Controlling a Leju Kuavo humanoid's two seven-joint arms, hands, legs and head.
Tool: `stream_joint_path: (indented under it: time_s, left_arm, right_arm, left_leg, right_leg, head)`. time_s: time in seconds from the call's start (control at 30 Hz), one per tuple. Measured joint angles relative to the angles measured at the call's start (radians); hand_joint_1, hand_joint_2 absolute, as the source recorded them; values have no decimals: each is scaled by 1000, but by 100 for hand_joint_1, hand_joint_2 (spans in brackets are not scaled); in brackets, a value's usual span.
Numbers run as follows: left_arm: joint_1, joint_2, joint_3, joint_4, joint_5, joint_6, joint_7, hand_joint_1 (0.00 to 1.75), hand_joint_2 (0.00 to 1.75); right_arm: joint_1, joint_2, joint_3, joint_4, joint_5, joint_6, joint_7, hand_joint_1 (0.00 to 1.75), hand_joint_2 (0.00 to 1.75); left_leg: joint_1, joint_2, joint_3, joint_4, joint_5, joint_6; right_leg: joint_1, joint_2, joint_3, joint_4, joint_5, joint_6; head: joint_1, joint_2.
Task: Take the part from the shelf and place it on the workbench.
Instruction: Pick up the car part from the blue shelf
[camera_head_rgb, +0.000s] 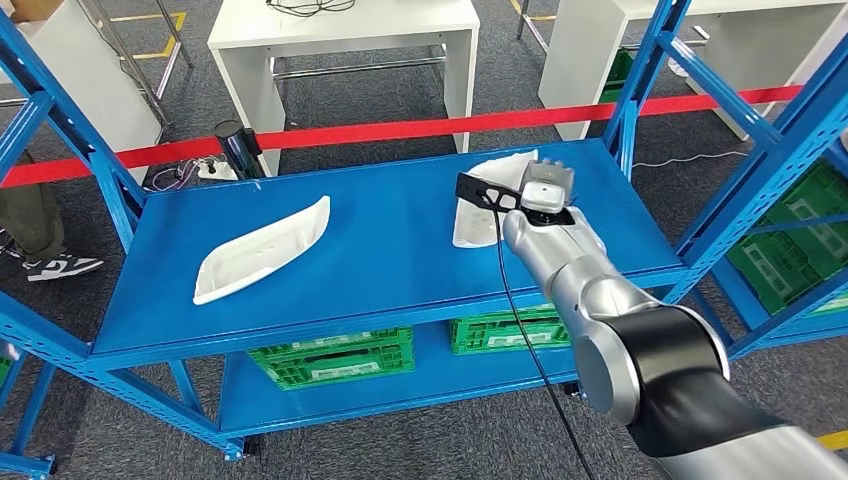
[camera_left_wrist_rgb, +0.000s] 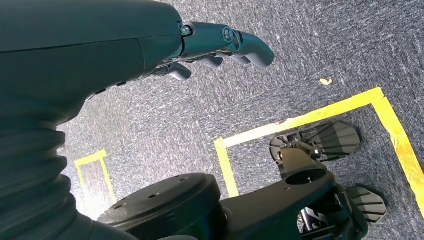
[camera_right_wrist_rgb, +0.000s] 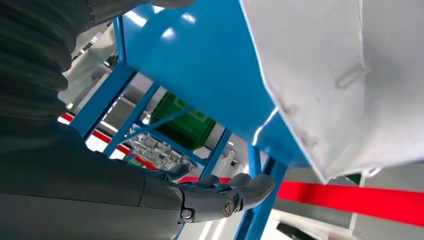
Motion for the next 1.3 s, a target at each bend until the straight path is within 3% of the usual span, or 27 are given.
stream_joint_path:
  time_s: [0.7,0.83,1.3]
  left_arm:
    - [0,-1,0,0,12,0,0,0,175]
    - [0,-1,0,0,12,0,0,0,0]
    - [0,-1,1,0,16,0,4,0,0]
  right_arm:
    - [-44,-33,18,0,-1,20,13,0,175]
    - [-43,-38,18,1,-2,20,15,0,175]
    - [-31,-45,18,4,-3,19,17,0,175]
  left_leg:
    - [0,0,0,0,0,0]
    - [0,0,0,0,0,0]
    - [0,0,-1,0,0,0]
  right_leg:
    - [0,0,0,0,0,0]
    - [0,0,0,0,0,0]
    - [0,0,-1,0,0,0]
  head:
    - [0,0]
    - [0,0]
    - [0,0]
